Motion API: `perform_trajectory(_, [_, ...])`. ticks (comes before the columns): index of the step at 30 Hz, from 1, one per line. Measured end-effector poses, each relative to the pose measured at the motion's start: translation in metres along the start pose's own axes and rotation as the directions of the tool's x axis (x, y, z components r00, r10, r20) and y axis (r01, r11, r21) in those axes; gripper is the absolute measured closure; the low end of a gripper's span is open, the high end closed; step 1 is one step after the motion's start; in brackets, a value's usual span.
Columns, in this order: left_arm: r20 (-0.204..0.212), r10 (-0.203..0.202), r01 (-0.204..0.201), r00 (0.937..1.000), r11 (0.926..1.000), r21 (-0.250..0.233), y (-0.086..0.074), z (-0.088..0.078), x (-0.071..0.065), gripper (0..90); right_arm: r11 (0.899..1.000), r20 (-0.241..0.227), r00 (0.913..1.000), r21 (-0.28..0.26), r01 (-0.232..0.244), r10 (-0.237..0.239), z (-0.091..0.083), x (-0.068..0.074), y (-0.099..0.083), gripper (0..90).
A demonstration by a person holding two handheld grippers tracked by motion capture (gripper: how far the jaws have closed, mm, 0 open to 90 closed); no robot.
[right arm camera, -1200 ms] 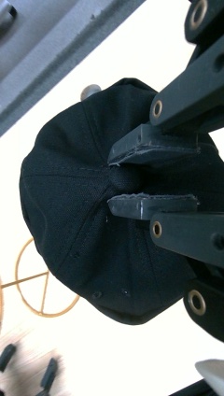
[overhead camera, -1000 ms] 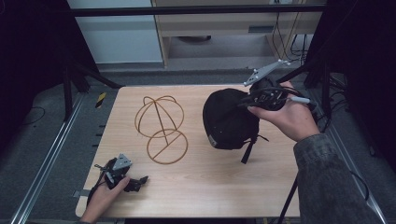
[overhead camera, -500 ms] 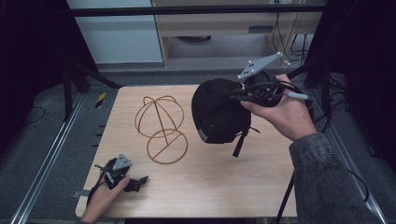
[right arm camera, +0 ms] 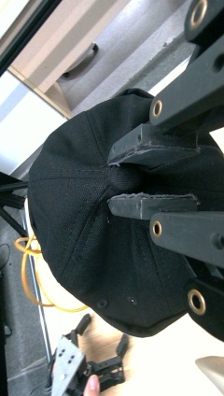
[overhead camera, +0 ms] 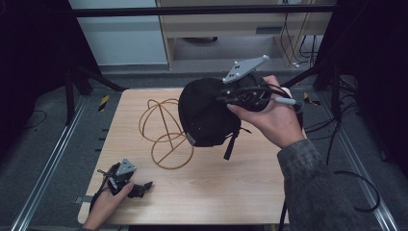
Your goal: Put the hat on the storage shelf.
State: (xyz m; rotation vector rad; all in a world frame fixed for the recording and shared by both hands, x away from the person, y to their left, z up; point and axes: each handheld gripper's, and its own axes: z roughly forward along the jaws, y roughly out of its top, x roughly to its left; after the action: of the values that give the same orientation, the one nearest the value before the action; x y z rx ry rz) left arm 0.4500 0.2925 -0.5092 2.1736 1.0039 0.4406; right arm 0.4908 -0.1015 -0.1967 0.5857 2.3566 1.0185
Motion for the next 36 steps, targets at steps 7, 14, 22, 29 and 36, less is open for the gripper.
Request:
perform_trajectory(7, [0.0, 0.002, -0.002, 1.0, 1.0, 0.001, 0.0, 0.0, 0.0, 0.0, 0.999, -0.019, 0.9995, -0.021, 0.026, -0.026, 0.011, 0.012, 0.017, 74.3])
perform_trajectory(14, [0.0, 0.002, -0.002, 1.0, 1.0, 0.001, 0.0, 0.0, 0.0, 0.0, 0.999, -0.038, 0.9986, -0.028, 0.036, -0.037, 0.024, 0.02, 0.027, 74.2])
perform_trajectory(22, [-0.001, 0.002, -0.002, 1.0, 1.0, 0.001, 0.0, 0.0, 0.0, 0.0, 0.998, -0.05, 0.9971, -0.031, 0.056, -0.058, 0.04, 0.029, 0.043, 74.2])
perform_trajectory(29, [-0.001, 0.002, -0.002, 1.0, 1.0, 0.001, 0.0, 0.0, 0.0, 0.0, 0.997, -0.059, 0.9952, -0.02, 0.077, -0.078, 0.051, 0.034, 0.055, 74.1])
perform_trajectory(36, [-0.001, 0.002, -0.002, 1.0, 1.0, 0.001, 0.0, 0.0, 0.0, 0.0, 0.996, -0.065, 0.9939, -0.003, 0.089, -0.089, 0.06, 0.036, 0.063, 74.1])
